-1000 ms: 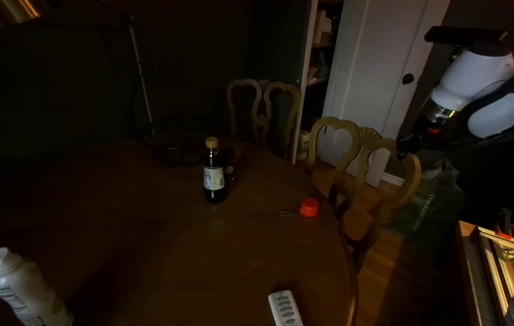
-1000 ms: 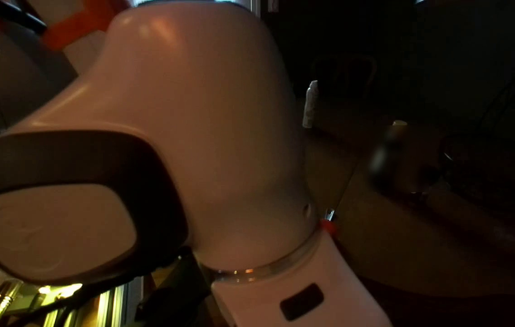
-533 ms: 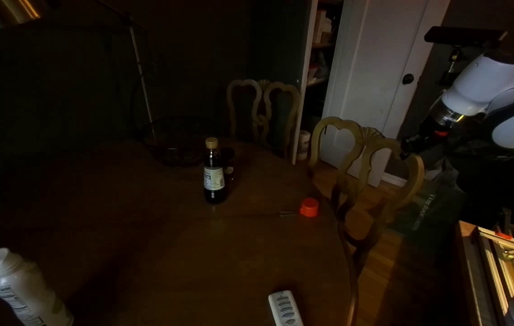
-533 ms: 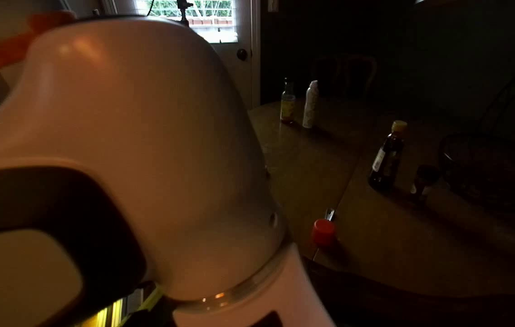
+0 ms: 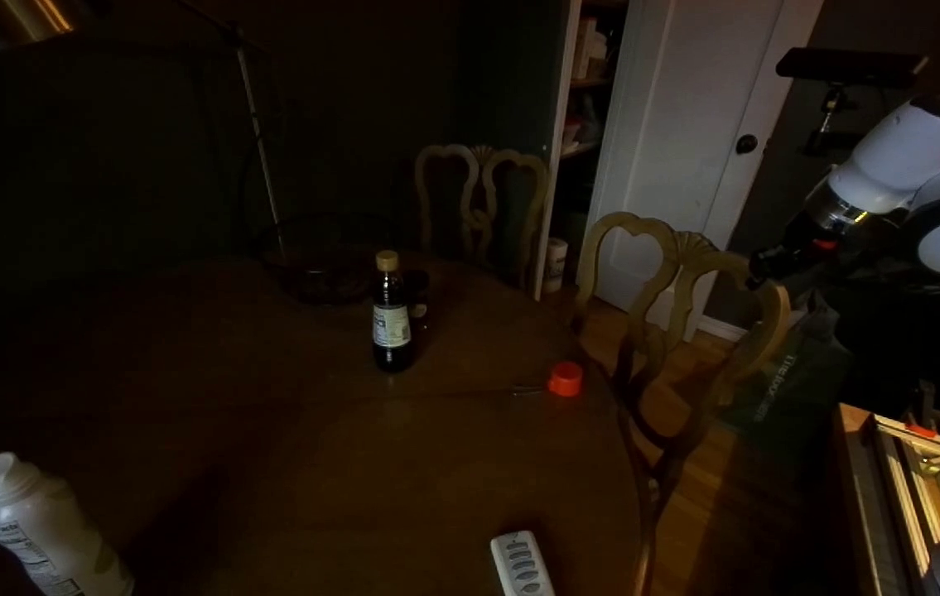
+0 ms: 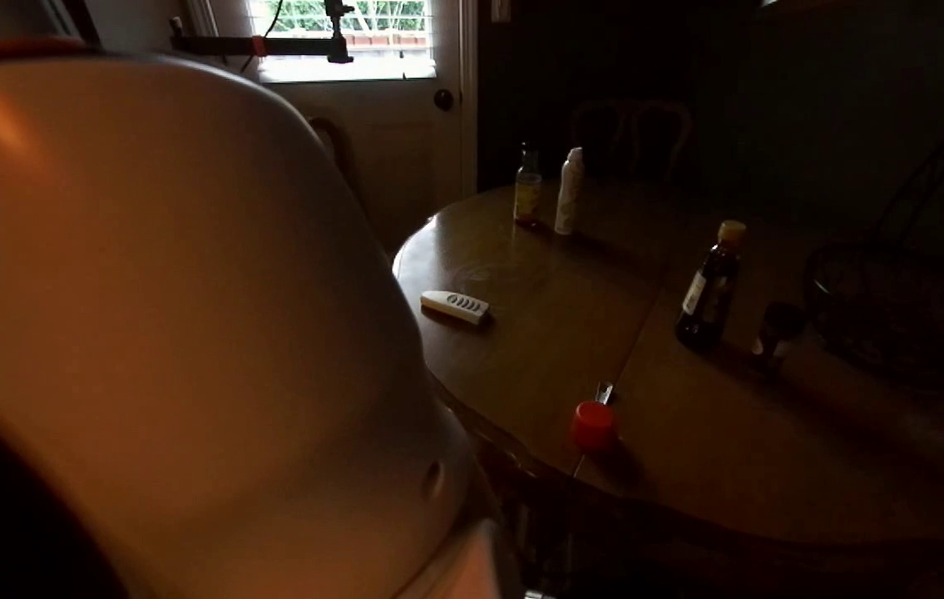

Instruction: Push the chair at the front outwards.

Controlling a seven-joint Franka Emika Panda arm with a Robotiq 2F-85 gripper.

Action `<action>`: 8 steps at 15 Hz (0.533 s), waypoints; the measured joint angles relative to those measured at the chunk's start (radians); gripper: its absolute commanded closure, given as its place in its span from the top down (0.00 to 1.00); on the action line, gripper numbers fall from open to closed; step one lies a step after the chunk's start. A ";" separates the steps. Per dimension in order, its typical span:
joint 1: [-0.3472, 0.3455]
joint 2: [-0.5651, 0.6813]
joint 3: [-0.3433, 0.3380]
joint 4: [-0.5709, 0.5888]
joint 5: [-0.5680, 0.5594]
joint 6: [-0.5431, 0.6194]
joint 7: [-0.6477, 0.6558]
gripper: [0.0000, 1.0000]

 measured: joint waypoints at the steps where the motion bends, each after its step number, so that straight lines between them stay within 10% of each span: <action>1: 0.000 0.001 -0.007 0.000 0.000 0.003 -0.002 0.08; 7: 0.023 0.009 -0.054 -0.014 0.125 0.030 -0.139 0.08; 8: 0.036 0.010 -0.062 -0.020 0.197 0.031 -0.207 0.55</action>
